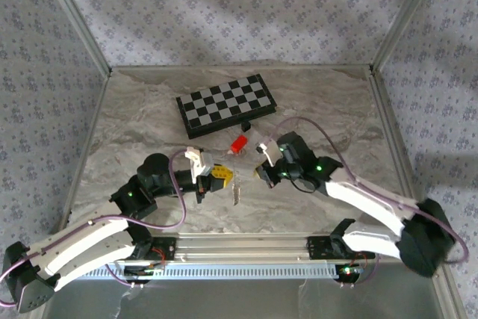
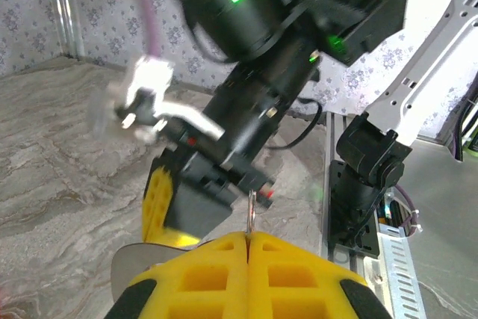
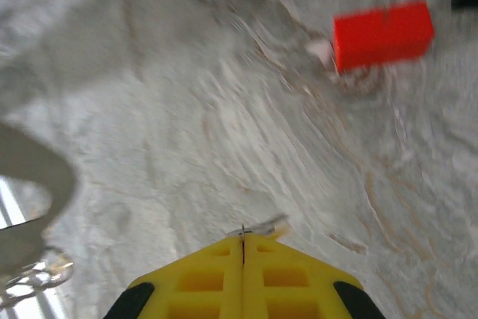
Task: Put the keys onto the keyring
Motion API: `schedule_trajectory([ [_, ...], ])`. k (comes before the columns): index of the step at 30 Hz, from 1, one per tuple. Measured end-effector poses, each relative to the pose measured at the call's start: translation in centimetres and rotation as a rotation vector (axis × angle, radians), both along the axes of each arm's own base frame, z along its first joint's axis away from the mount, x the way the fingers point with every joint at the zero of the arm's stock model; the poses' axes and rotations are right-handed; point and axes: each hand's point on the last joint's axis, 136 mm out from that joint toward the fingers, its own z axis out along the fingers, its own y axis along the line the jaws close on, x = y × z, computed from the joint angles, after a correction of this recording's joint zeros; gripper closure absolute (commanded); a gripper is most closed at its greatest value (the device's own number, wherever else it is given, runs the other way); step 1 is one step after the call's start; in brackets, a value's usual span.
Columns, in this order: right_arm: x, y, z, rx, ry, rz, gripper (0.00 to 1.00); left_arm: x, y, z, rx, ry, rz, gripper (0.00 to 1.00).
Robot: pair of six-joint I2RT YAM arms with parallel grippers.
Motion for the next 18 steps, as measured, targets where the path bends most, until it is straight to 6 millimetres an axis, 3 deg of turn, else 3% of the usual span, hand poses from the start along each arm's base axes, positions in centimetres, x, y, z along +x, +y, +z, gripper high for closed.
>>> schedule_trajectory([
  [6, -3.3, -0.7, 7.8, 0.267, -0.214, 0.119, 1.00, -0.4, 0.2, -0.1, 0.008, 0.008, -0.011, 1.00],
  [9, -5.2, -0.8, 11.3, 0.381, -0.292, 0.196, 1.00, -0.8, 0.1, 0.8, -0.006, 0.000, -0.034, 1.00],
  [14, -7.9, -0.4, 14.4, 0.484, -0.323, 0.324, 1.00, -1.7, 0.1, 3.3, -0.048, -0.038, -0.086, 1.00],
  [18, -9.1, 0.1, 15.7, 0.513, -0.333, 0.383, 1.00, -2.2, 0.0, 4.4, -0.067, -0.057, -0.115, 1.00],
])
